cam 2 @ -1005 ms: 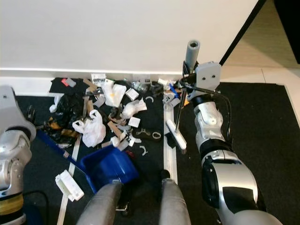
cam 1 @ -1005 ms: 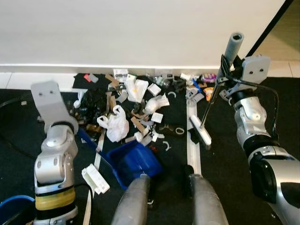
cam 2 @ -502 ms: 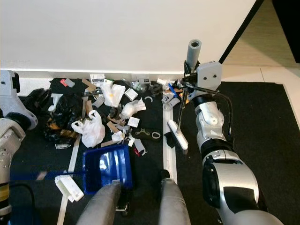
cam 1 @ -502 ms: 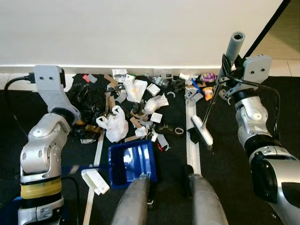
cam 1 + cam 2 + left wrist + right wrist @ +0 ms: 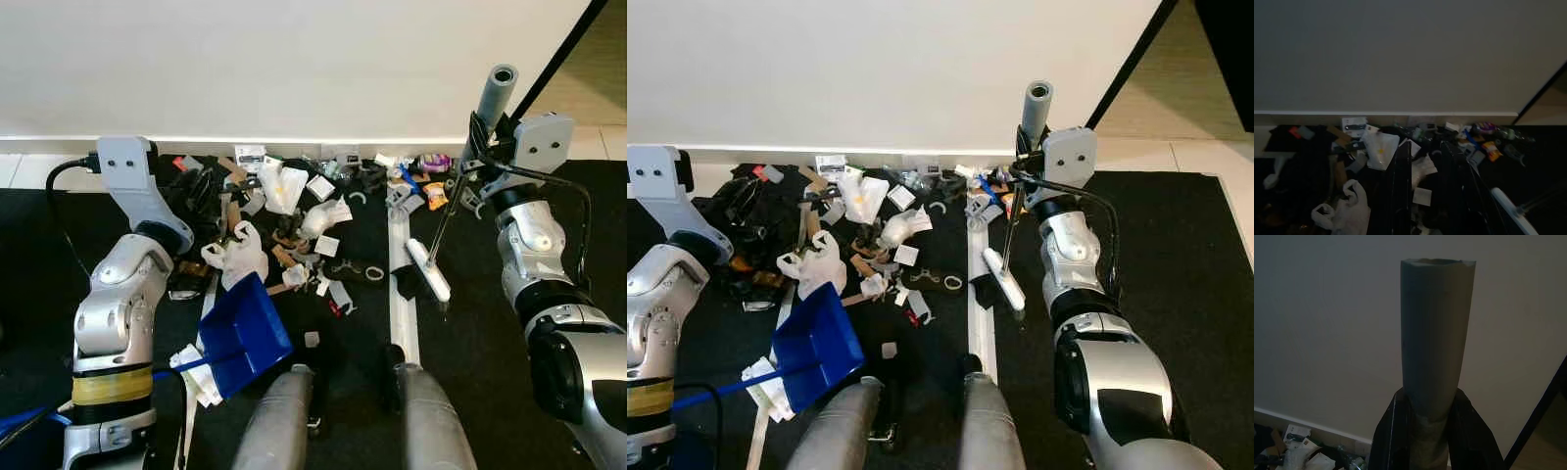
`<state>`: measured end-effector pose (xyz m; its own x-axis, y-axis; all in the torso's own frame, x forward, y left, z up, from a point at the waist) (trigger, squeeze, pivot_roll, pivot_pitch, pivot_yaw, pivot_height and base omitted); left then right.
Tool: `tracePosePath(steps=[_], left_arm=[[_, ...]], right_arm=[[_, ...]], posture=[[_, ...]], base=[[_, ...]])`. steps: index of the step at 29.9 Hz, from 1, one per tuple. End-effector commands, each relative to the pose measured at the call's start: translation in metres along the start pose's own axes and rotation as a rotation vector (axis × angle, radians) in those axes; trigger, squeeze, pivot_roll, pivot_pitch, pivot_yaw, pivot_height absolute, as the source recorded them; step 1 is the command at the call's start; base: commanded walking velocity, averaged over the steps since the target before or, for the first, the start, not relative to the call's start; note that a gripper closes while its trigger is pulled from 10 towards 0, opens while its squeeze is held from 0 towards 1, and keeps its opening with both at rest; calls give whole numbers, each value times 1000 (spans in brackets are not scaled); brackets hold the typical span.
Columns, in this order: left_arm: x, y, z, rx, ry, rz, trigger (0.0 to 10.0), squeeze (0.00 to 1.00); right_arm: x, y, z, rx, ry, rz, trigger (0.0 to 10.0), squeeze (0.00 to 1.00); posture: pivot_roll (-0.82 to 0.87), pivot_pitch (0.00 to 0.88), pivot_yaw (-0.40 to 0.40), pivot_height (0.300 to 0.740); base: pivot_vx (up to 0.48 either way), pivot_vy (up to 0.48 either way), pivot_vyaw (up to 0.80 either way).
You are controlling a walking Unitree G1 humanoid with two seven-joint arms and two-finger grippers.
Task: Sweep floor
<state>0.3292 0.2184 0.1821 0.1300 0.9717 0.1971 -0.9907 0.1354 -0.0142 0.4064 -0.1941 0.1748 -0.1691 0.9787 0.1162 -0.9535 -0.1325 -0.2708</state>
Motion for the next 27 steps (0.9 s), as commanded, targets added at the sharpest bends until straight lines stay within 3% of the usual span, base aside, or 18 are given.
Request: tracePosePath(steps=[1,7,16,20,27], left_arm=[[1,4,-14,37,9,35,10000,0],[-1,9,-19,22,6,80,10000,0],[-10,13,-19,-11,-1,115,10000,0],[-22,12,-18,-23,-38,85,10000,0],[-29,6,-16,-42,-48,58,10000,0]], right_arm=[[-1,1,5,-38,-3,-3,10000,0],[0,1,5,-47,-15,-4,10000,0],[6,10,-7,-46,-128,-8,10000,0],[10,14,-16,-24,-194,-3,10000,0],[9,17,-14,-33,-154,-3,10000,0]], posture=[[47,233,46,740],[45,230,44,740],[39,216,44,740],[32,202,50,740],[14,166,66,740]], base=[[0,0,0],[0,0,0],[0,0,0],[0,0,0],[0,0,0]])
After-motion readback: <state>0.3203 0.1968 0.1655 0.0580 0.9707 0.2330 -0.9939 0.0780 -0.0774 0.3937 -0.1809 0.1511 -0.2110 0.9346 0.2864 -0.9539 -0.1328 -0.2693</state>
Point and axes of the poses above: a point about 5 cm out from each wrist's last joint towards the gripper, its own y axis pointing back from the gripper into the wrist, its own z axis along the axis of the wrist's last joint, x = y × z, the point moved 3 cm from there along -y, pointing out of the wrist towards the gripper, and after that the axes turned 15 degrees about -y, right-handed, at the moved point
